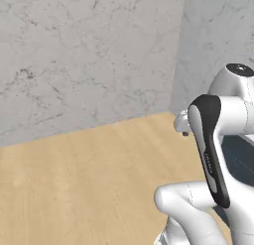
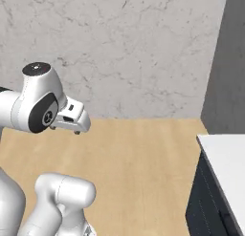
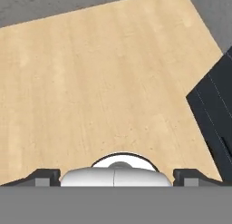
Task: Navigate to the microwave.
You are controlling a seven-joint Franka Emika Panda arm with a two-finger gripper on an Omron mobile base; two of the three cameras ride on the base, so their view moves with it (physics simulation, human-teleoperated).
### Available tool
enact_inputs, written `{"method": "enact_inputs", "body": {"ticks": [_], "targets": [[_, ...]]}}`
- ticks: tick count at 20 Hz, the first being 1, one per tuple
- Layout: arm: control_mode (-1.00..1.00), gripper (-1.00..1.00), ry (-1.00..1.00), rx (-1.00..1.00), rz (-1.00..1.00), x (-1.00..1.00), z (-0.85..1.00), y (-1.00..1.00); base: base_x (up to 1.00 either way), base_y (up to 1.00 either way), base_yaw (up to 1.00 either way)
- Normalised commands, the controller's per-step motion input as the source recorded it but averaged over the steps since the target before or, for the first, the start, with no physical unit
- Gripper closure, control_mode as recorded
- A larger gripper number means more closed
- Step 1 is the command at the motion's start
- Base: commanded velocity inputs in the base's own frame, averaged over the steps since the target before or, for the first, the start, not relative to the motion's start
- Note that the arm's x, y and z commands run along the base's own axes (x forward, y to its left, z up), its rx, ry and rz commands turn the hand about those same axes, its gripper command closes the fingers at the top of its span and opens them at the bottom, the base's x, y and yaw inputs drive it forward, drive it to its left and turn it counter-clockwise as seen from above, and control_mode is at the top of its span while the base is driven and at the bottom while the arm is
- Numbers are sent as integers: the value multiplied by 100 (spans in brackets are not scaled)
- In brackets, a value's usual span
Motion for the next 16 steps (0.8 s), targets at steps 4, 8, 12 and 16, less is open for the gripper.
{"method": "enact_inputs", "body": {"ticks": [4,8,12,16], "targets": [[100,-100,0,0,0,0,0,0,0,0,100],[100,-100,0,0,0,0,0,0,0,0,100],[100,-100,0,0,0,0,0,0,0,0,100],[100,-100,0,0,0,0,0,0,0,0,100]]}}
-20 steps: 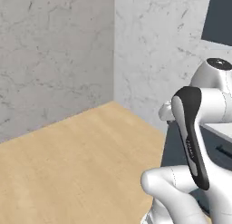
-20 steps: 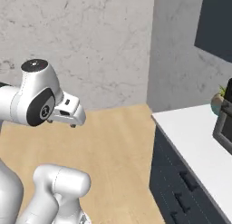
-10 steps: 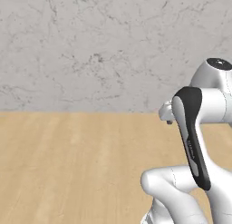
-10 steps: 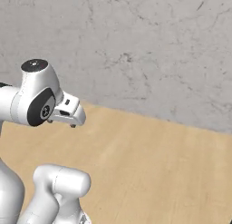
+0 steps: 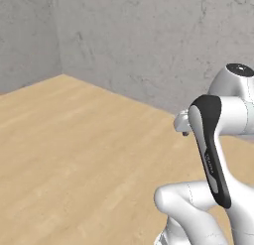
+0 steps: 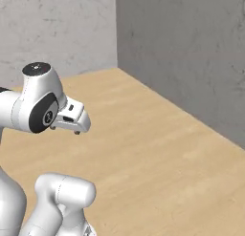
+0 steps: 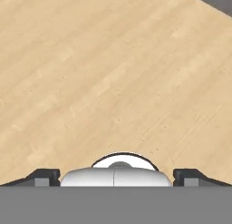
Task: Navigate to the microwave.
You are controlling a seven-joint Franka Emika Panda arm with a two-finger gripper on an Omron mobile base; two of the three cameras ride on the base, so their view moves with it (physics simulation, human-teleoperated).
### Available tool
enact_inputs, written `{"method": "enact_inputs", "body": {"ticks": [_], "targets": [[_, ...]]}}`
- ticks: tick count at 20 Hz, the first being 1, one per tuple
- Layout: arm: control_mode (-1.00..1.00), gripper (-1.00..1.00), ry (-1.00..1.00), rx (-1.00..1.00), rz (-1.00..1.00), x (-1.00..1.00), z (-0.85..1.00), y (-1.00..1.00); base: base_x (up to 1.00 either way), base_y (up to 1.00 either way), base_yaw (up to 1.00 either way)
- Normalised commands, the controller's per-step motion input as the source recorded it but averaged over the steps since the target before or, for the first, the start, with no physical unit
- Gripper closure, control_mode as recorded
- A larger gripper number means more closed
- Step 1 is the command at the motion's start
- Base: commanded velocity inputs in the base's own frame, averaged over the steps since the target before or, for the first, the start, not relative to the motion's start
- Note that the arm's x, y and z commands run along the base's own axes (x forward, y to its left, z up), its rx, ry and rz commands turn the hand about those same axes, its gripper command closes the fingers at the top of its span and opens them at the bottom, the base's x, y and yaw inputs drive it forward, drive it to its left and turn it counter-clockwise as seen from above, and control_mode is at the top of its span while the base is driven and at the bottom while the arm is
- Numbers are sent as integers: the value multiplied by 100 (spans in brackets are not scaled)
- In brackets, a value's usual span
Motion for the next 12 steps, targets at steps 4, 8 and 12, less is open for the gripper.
{"method": "enact_inputs", "body": {"ticks": [4,8,12], "targets": [[100,-100,0,0,0,0,0,0,0,0,100],[100,-100,0,0,0,0,0,0,0,0,100],[100,-100,0,0,0,0,0,0,0,0,100]]}}
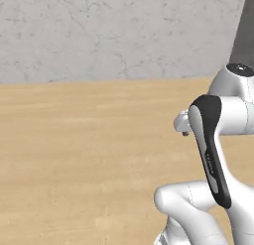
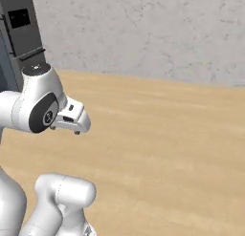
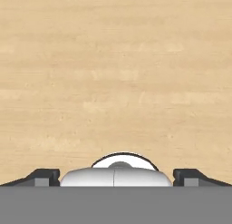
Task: Navigate to the microwave.
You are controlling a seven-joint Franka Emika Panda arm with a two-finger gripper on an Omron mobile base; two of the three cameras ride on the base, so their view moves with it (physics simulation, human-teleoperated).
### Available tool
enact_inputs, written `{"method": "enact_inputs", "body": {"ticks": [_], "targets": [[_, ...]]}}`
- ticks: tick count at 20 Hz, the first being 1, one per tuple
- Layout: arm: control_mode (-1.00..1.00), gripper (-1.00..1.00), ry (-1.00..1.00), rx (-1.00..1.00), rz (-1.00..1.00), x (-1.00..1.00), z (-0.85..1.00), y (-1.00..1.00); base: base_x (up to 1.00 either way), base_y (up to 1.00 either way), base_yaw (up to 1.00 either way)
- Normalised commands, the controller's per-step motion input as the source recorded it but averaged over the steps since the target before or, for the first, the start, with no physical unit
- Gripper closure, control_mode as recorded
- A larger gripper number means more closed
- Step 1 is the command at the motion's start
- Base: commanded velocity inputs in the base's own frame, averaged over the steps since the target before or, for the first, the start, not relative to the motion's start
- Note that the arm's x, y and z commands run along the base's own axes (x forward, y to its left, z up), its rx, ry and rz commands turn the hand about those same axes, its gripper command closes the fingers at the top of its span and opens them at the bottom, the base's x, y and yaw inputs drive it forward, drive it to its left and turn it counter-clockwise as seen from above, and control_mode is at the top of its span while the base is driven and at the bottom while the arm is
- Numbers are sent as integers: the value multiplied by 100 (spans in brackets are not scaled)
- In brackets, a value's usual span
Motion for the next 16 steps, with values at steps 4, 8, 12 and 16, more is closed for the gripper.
{"method": "enact_inputs", "body": {"ticks": [4,8,12,16], "targets": [[100,-100,0,0,0,0,0,0,0,0,100],[100,-100,0,0,0,0,0,0,0,0,100],[100,-100,0,0,0,0,0,0,21,-7,93],[100,-100,0,0,0,0,0,0,27,-9,93]]}}
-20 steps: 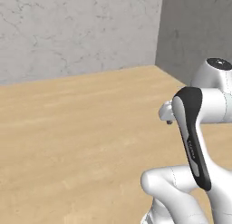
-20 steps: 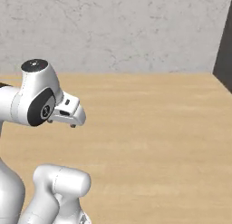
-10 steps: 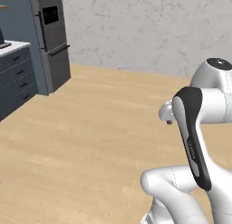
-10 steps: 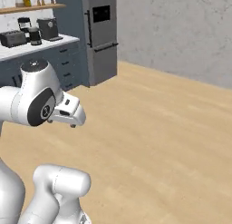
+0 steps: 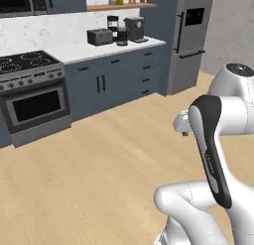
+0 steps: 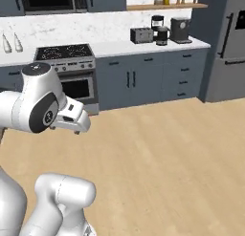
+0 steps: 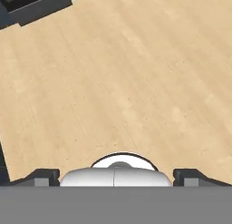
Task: Navigate to the microwave.
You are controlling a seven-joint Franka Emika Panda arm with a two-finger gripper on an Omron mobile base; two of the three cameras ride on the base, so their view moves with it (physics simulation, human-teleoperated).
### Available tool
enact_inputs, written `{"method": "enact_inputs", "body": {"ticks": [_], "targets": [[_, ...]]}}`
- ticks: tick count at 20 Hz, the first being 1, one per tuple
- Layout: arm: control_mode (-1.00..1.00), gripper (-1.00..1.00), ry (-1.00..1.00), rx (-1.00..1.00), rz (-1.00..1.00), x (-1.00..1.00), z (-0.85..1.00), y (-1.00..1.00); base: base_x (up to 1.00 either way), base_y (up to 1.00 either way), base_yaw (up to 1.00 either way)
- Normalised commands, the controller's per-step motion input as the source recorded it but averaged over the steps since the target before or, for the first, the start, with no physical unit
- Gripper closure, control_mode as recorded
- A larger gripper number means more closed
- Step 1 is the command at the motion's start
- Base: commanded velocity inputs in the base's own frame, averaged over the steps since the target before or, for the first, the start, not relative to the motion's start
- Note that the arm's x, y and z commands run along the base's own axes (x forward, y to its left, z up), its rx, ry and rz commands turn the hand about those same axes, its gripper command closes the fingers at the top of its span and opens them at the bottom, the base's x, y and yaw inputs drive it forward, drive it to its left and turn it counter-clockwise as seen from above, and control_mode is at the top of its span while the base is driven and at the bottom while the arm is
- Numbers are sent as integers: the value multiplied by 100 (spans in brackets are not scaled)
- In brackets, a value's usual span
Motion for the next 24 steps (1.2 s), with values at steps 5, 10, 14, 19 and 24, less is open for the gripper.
{"method": "enact_inputs", "body": {"ticks": [5,10,14,19,24], "targets": [[100,-100,0,0,0,0,0,0,80,-19,72],[100,-100,0,0,0,0,0,0,100,-19,43],[100,-100,0,0,0,0,0,0,100,-39,32],[100,-100,0,0,0,0,0,0,100,-26,28],[100,-100,0,0,0,0,0,0,100,-48,15]]}}
